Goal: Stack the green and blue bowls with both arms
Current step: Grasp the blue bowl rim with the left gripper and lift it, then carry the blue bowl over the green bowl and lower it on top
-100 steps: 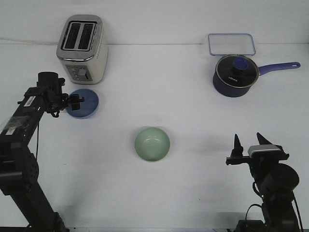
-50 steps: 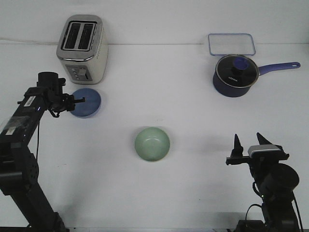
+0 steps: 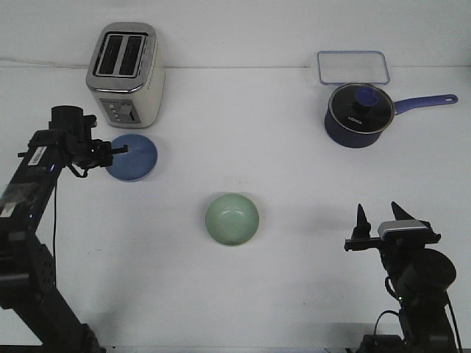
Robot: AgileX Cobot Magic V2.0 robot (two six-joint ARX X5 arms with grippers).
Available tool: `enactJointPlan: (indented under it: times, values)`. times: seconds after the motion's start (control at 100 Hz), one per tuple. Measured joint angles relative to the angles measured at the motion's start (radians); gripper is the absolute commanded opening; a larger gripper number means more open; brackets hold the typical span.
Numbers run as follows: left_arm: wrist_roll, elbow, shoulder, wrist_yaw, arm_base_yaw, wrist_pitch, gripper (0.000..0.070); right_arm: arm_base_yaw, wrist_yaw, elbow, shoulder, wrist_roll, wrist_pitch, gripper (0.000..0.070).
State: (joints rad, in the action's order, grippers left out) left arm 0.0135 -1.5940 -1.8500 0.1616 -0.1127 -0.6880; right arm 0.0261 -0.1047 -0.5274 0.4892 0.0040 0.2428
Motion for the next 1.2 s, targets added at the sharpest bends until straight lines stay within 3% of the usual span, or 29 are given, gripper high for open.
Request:
enactJointPlan:
  times: [0.29,0.48,0.86,1.2]
  values:
    - [0.003,-0.008,0.206,0.159,0.05,-0.099,0.0004,0.0,0.0,0.0,0.0,0.0,0.0,0.0491]
    - [0.004,-0.005,0.206,0.161,0.151,-0.185,0.0004,0.0,0.0,0.0,0.0,0.0,0.0,0.0491]
    - [0.004,0.004,0.206,0.164,0.443,-0.183,0.0004,0.0,0.0,0.0,0.0,0.0,0.0,0.0491]
    - [0.026,0.052,0.195,0.155,0.581,-0.125,0.0004,0.0,0.0,0.0,0.0,0.0,0.0,0.0491]
